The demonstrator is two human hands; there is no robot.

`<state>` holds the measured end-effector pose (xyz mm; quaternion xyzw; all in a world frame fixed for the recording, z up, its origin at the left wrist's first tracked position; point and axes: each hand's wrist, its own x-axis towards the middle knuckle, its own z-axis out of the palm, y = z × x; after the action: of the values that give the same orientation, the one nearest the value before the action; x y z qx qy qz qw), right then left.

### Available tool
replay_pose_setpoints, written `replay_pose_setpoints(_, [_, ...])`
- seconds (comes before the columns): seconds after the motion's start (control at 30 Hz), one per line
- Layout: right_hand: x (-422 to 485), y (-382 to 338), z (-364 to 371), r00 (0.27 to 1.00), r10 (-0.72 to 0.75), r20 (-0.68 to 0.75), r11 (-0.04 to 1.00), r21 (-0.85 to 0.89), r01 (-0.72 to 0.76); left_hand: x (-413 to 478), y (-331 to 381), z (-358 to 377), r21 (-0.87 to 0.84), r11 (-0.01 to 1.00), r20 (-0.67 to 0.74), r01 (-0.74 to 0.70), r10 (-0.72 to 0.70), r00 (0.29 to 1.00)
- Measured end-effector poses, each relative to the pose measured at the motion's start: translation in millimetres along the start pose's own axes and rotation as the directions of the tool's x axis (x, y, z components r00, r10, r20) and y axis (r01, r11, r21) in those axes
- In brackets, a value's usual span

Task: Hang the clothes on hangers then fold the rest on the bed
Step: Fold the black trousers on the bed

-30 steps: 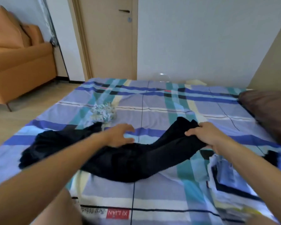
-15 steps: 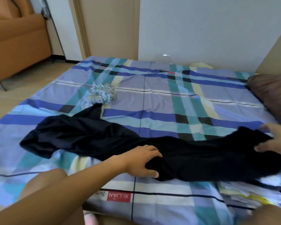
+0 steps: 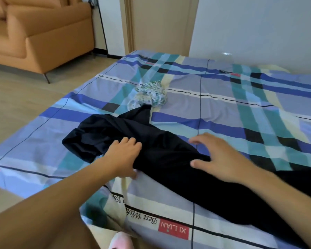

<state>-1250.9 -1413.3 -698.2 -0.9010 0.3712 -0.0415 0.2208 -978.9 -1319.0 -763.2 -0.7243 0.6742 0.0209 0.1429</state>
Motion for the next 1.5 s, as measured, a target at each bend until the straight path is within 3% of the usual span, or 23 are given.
replay_pose_setpoints(0.17, [59.3,-45.9,65.4,0.977,-0.159,0.145,0.985,0.089,0.147,-3.9,-43.0,22.9,0.037,0.989,-0.148,0.146,-0.139,0.979])
replay_pose_setpoints(0.27, [77.7,-55.5,85.4,0.979,-0.067,0.195,0.996,0.071,0.054,-5.7,-78.2,32.0,0.005,0.979,-0.276,0.204,-0.195,0.941])
replay_pose_setpoints(0.33, [83.4,-55.4,92.1,0.981,-0.053,0.189,0.998,0.051,0.044,-7.2,-100.9,43.2,-0.062,0.984,-0.350,0.168,-0.179,0.919])
replay_pose_setpoints(0.4, [81.7,-53.3,95.8,0.980,-0.092,0.177,0.996,0.037,0.087,-13.6,-112.5,44.5,-0.277,0.960,-0.433,0.029,-0.152,0.888])
replay_pose_setpoints(0.53, [57.9,-50.4,87.3,0.966,-0.236,0.105,0.967,0.120,0.223,-33.0,-109.8,17.5,-0.621,0.730,-0.517,-0.284,-0.110,0.849])
replay_pose_setpoints(0.6, [43.6,-46.7,80.3,0.952,-0.272,0.139,0.948,0.207,0.241,-44.0,-105.6,8.1,-0.771,0.568,-0.398,-0.288,-0.075,0.914])
replay_pose_setpoints(0.63, [36.7,-45.5,76.8,0.941,-0.280,0.190,0.947,0.217,0.238,-48.6,-104.8,3.8,-0.806,0.539,-0.293,-0.244,-0.005,0.956])
replay_pose_setpoints(0.7, [24.2,-45.8,69.2,0.900,-0.272,0.341,0.959,0.176,0.223,-51.1,-104.8,-1.2,-0.760,0.639,0.004,-0.119,0.188,0.982])
replay_pose_setpoints(0.73, [19.2,-45.5,66.7,0.872,-0.246,0.423,0.968,0.150,0.200,-49.1,-102.6,-2.7,-0.690,0.722,0.181,-0.048,0.236,0.955])
replay_pose_setpoints(0.77, [15.6,-45.1,64.9,0.842,-0.207,0.498,0.978,0.131,0.162,-44.8,-100.0,-3.6,-0.612,0.791,0.311,0.001,0.240,0.919])
replay_pose_setpoints(0.8, [13.7,-44.6,64.0,0.819,-0.172,0.548,0.985,0.122,0.124,-38.7,-97.9,-3.3,-0.545,0.838,0.357,0.023,0.207,0.911])
replay_pose_setpoints(0.83, [14.1,-42.8,64.3,0.817,-0.142,0.558,0.988,0.125,0.087,-31.3,-94.7,-3.2,-0.508,0.861,0.311,0.018,0.164,0.936])
replay_pose_setpoints(0.9, [21.0,-37.2,64.8,0.879,-0.087,0.470,0.990,0.139,0.023,-13.8,-93.9,-4.5,-0.493,0.870,0.010,-0.028,0.038,0.999])
replay_pose_setpoints(0.97, [30.1,-26.9,62.9,0.953,-0.029,0.302,0.993,0.118,-0.008,2.1,-100.6,-7.0,-0.422,0.906,-0.332,-0.034,-0.120,0.936])
replay_pose_setpoints(1.0, [34.3,-21.9,60.9,0.974,-0.010,0.226,0.995,0.104,-0.014,9.0,-106.5,-4.7,-0.360,0.933,-0.411,0.011,-0.169,0.896])
replay_pose_setpoints(1.03, [37.5,-17.0,59.4,0.985,-0.004,0.175,0.995,0.103,-0.014,14.2,-113.4,0.3,-0.299,0.950,-0.409,0.093,-0.216,0.886])
replay_pose_setpoints(1.1, [41.2,-13.9,59.3,0.988,-0.035,0.149,0.987,0.162,0.010,19.1,-122.3,16.0,-0.199,0.935,-0.244,0.293,-0.337,0.909])
replay_pose_setpoints(1.2, [49.1,-33.3,74.8,0.972,-0.117,0.202,0.956,0.287,0.055,19.0,-125.8,42.0,-0.257,0.878,-0.046,0.404,-0.429,0.902])
replay_pose_setpoints(1.27, [59.7,-60.6,93.2,0.961,-0.158,0.229,0.924,0.378,0.062,25.2,-128.3,42.9,-0.375,0.841,-0.067,0.389,-0.443,0.894])
replay_pose_setpoints(1.37, [83.1,-109.9,122.2,0.958,-0.140,0.250,0.842,0.539,-0.018,42.3,-129.3,27.8,-0.487,0.835,-0.174,0.256,-0.380,0.909])
replay_pose_setpoints(1.5, [108.9,-154.0,151.1,0.952,-0.124,0.280,0.920,0.391,0.005,73.2,-132.3,-10.9,-0.397,0.882,-0.284,0.253,-0.380,0.880])
